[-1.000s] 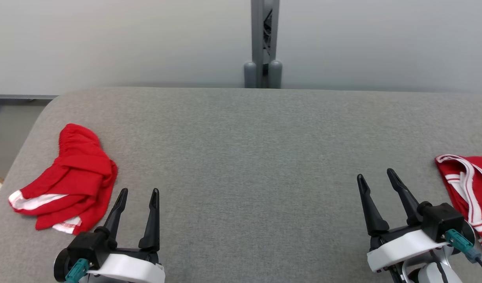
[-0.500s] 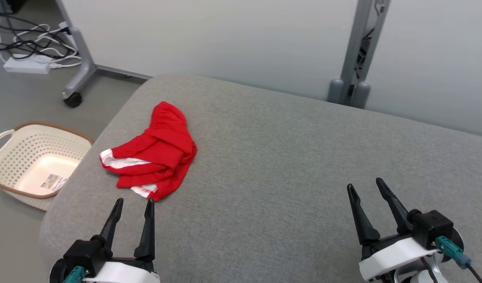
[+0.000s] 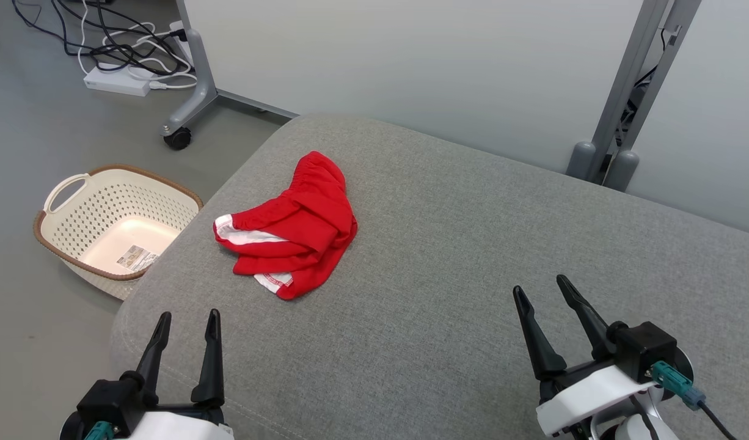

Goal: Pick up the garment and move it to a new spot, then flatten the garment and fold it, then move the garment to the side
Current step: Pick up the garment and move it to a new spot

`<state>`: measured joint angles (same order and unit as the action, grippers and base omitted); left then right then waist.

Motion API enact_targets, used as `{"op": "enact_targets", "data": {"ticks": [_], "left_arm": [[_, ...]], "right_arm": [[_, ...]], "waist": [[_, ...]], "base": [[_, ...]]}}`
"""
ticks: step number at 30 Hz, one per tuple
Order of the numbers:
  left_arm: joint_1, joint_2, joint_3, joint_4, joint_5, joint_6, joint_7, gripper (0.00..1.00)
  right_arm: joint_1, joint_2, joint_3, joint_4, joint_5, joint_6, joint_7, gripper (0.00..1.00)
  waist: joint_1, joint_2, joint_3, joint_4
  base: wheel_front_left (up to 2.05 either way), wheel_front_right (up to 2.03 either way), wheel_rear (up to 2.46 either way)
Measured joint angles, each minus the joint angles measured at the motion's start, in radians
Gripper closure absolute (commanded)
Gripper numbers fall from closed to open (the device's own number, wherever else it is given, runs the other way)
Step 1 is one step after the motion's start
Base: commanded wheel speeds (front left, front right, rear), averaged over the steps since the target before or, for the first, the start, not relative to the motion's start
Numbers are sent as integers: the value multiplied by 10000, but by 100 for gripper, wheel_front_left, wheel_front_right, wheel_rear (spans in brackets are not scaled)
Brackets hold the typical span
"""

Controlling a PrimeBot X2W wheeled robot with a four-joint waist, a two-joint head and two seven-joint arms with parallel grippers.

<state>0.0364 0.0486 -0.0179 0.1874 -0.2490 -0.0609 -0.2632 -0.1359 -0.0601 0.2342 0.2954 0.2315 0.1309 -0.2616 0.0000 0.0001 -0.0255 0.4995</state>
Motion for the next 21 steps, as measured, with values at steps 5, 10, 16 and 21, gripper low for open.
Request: {"op": "enact_targets", "data": {"ticks": [5,10,16,21], "left_arm": [[3,0,17,-79,-54,44,0,0],[4,-2,29,-81,-77,52,0,0],[-56,-4,163,-125,-445,42,0,0],[-556,-6,489,-174,-88,-247,0,0]], "right_arm": [[-100,-12,92,61,6,0,0,0],[-102,-61,92,121,75,0,0,0],[67,-77,-63,82,75,0,0,0],[280,-67,-314,-102,50,0,0,0]], "waist": [[0,0,52,32],[0,0,35,17],[0,0,30,8],[0,0,240,39]], "base": [[0,0,0],[0,0,0],[0,0,0],[0,0,0]]}}
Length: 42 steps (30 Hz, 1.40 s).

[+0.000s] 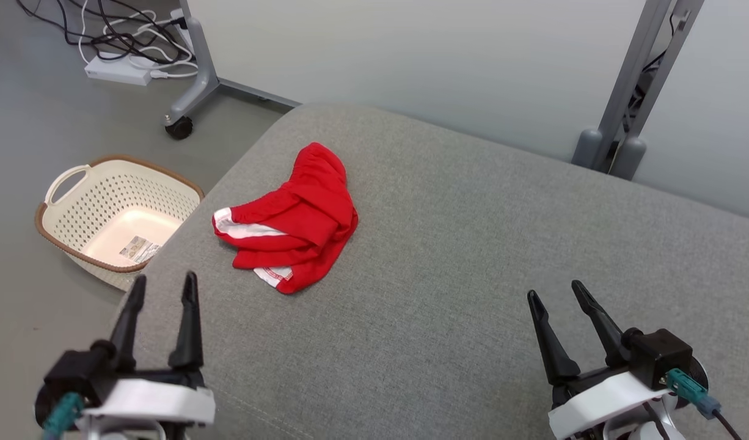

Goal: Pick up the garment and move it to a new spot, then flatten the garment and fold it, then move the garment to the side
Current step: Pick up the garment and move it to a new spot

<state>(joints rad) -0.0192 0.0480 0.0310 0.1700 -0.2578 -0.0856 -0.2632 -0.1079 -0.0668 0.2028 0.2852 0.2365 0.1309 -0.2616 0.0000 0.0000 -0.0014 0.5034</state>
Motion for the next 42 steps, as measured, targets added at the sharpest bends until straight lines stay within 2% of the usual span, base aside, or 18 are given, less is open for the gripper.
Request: {"op": "enact_targets", "data": {"ticks": [5,7,9,13,17,21,29,35,42], "left_arm": [[-1135,46,476,353,115,-332,0,0],[-1790,330,453,865,109,-382,-4,0],[-2417,848,151,1636,54,-416,0,0],[-3768,2077,-1133,3283,-1145,-441,364,0],[-5091,3386,-2587,4251,-2353,-441,1352,0],[-5974,4416,-3839,5043,-3388,-441,2263,0],[-7205,5682,-5917,5731,-5444,-443,4148,0],[-8031,6238,-7030,6364,-6337,-443,5024,0],[-8672,6190,-7568,7240,-7003,-443,5799,0]], "right_arm": [[-207,-228,188,-284,-284,0,0,0],[-423,-393,355,-437,-382,0,0,0],[-671,-531,485,-556,-468,0,0,0],[-1156,-656,704,-838,-543,0,0,0],[-1502,-757,920,-1104,-602,0,0,0],[-1840,-855,1083,-1229,-631,0,0,0],[-2098,-895,1152,-1317,-686,0,0,0],[-2222,-926,1214,-1335,-696,0,0,0],[-2447,-993,1290,-1319,-721,0,0,0]], "waist": [[0,0,608,-133],[0,0,923,-223],[0,0,1269,-342],[0,0,1950,-686],[0,0,2581,-1093],[0,0,3131,-1546],[0,0,3926,-2341],[1,-1,4365,-2702],[0,0,4715,-2883]], "base": [[0,0,0],[0,0,0],[0,0,0],[0,0,0],[0,0,0],[0,0,0],[0,0,0],[0,0,0],[0,0,0]]}}
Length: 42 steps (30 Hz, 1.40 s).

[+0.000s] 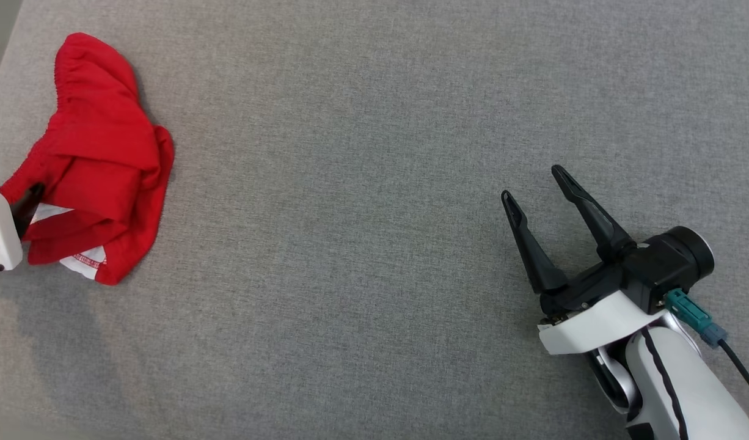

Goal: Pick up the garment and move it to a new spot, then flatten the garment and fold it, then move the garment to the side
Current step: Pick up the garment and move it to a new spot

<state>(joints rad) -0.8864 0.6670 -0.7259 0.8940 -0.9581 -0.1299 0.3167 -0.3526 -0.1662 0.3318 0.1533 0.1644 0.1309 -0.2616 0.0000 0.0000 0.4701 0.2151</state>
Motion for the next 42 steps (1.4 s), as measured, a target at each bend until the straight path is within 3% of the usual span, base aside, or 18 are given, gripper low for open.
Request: {"op": "enact_targets", "data": {"ticks": [5,11,12,13,14,23,36,42], "left_arm": [[-188,-52,-554,42,-445,2,844,0],[-258,-15,-757,42,-945,4,1116,0],[-294,-19,-802,56,-1022,6,1174,24],[-339,-25,-859,65,-1068,8,1246,67],[-373,-38,-903,71,-1104,6,1273,100],[-506,-291,-1170,566,-1317,0,871,100],[-738,-782,-1041,1258,-1175,0,-2261,100],[-456,-1103,-756,901,-1687,0,-3563,100]], "right_arm": [[-109,-44,31,0,-90,0,0,0],[-120,-50,-29,-15,-161,0,0,0],[-119,-48,-31,-15,-163,0,0,0],[-119,-48,-31,-15,-165,0,0,0],[-119,-48,-31,-13,-167,0,0,0],[-109,10,-35,132,-176,0,0,0],[370,213,-42,408,21,0,0,0],[805,318,-117,508,127,0,0,0]], "waist": [[0,0,191,-152],[0,0,311,-225],[0,0,322,-233],[0,0,331,-238],[0,0,335,-240],[0,0,19,-174],[0,0,-1439,-66],[0,0,-2371,-69]], "base": [[0,0,0],[0,0,0],[0,0,0],[0,0,0],[0,0,0],[0,0,0],[0,0,0],[0,0,0]]}}
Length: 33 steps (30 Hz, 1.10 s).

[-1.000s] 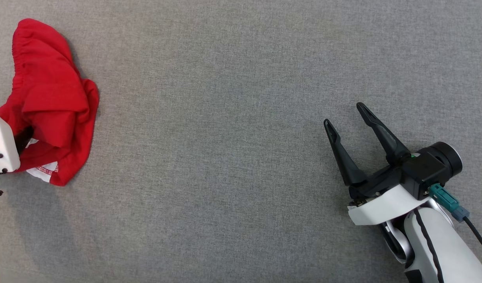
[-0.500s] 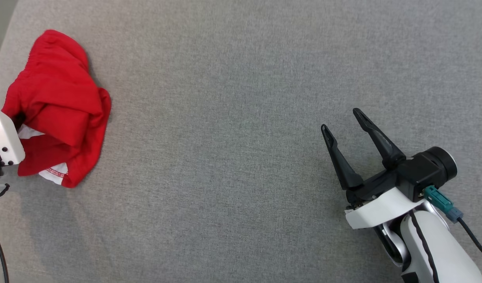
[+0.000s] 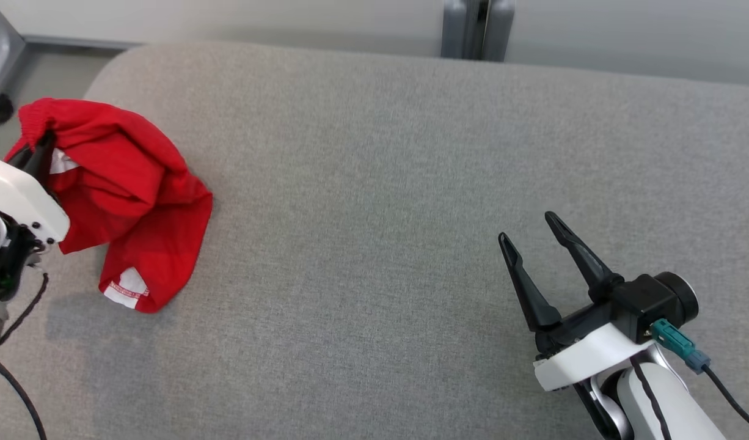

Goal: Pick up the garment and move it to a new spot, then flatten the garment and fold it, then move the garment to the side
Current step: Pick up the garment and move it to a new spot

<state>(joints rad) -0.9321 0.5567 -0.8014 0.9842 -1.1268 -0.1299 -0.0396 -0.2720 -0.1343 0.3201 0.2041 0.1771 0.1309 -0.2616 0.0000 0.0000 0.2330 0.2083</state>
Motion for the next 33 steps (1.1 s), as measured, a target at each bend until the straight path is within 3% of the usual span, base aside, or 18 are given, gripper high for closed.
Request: {"op": "enact_targets", "data": {"ticks": [9,14,19,24,33], "left_arm": [[756,71,282,-1657,-669,2,-1801,100],[864,-35,591,-2732,-516,2,-2180,100],[1084,-290,863,-4023,399,2,-2207,100],[1363,-830,943,-5206,995,0,-2219,100],[1442,-2002,13,-6403,1469,0,-2153,100]], "right_arm": [[495,123,-161,-4,38,0,0,0],[593,142,-395,-59,61,0,0,0],[620,215,-886,-125,-38,0,0,0],[626,316,-1572,-144,-238,0,0,0],[610,564,-2243,-337,-522,0,0,0]], "waist": [[0,0,-1214,-350],[0,0,-1502,-712],[0,0,-1647,-1105],[0,0,-1710,-1608],[0,0,-1581,-2714]], "base": [[0,0,0],[0,0,0],[0,0,0],[0,0,0],[0,0,0]]}}
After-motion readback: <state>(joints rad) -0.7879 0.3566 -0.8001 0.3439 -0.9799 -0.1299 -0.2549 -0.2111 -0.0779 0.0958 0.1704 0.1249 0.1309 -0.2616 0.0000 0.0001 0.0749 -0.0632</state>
